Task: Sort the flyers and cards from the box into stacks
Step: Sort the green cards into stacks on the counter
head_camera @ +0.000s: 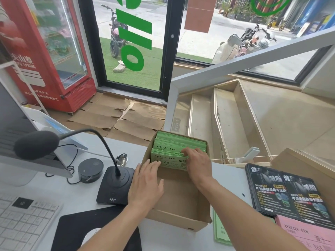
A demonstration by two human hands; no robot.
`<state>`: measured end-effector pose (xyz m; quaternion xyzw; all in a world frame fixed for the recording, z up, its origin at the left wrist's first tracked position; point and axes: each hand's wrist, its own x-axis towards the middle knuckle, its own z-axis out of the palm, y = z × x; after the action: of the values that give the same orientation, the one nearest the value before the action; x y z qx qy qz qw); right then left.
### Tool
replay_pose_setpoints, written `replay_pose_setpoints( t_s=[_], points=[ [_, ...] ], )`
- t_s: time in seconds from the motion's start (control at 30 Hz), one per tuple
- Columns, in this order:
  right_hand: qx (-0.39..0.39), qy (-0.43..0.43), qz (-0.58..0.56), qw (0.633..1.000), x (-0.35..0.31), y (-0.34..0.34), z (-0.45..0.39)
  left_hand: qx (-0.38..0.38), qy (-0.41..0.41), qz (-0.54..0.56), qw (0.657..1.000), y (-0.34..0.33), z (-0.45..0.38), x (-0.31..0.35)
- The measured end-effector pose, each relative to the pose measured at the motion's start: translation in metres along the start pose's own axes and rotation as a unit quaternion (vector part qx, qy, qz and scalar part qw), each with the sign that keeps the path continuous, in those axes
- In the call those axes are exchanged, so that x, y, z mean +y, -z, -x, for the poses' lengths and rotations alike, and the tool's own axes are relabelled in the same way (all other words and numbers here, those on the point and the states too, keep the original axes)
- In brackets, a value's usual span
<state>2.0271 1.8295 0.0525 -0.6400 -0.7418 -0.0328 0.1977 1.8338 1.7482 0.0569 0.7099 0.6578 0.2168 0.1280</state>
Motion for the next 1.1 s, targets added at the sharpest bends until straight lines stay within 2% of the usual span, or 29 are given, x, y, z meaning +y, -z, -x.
replay_pose_setpoints(
  t_s=[0.2, 0.43, 0.5, 0.57, 0.63, 0.7, 0.87, 0.93, 1.0, 1.1],
  points=[
    [0.002, 0.015, -0.01, 1.0, 0.007, -0.004, -0.004, 0.005, -0.001, 0.002, 1.0, 0.0, 0.0, 0.0],
    [-0.04, 0.043, -0.05, 0.997, 0.005, 0.004, -0.002, 0.005, 0.001, -0.005, 1.0, -0.002, -0.002, 0.0],
    [-0.068, 0.039, -0.061, 0.995, 0.004, 0.006, -0.002, 0.005, 0.003, -0.008, 1.0, -0.003, -0.003, -0.001],
    [-0.132, 0.046, -0.067, 0.988, 0.004, 0.006, 0.001, 0.008, 0.006, -0.004, 1.0, -0.003, -0.002, -0.001],
    [-0.2, 0.06, -0.036, 0.977, 0.005, 0.005, 0.005, 0.013, 0.008, 0.006, 1.0, -0.003, -0.002, -0.001],
    [-0.219, 0.069, 0.005, 0.973, 0.003, 0.004, 0.008, 0.025, 0.007, 0.021, 0.999, -0.002, -0.001, -0.002],
    [-0.152, 0.104, -0.002, 0.983, -0.012, 0.04, 0.011, 0.099, -0.037, 0.089, 0.99, -0.004, -0.001, -0.008],
    [-0.119, 0.125, -0.015, 0.985, -0.015, 0.07, 0.023, 0.144, -0.11, 0.125, 0.975, -0.001, 0.0, -0.009],
    [-0.059, 0.139, -0.029, 0.988, -0.013, 0.104, 0.044, 0.201, -0.207, 0.157, 0.945, 0.004, 0.014, -0.006],
    [0.021, 0.137, -0.051, 0.989, -0.001, 0.152, 0.092, 0.2, -0.299, 0.195, 0.912, 0.028, 0.043, 0.023]
  ],
)
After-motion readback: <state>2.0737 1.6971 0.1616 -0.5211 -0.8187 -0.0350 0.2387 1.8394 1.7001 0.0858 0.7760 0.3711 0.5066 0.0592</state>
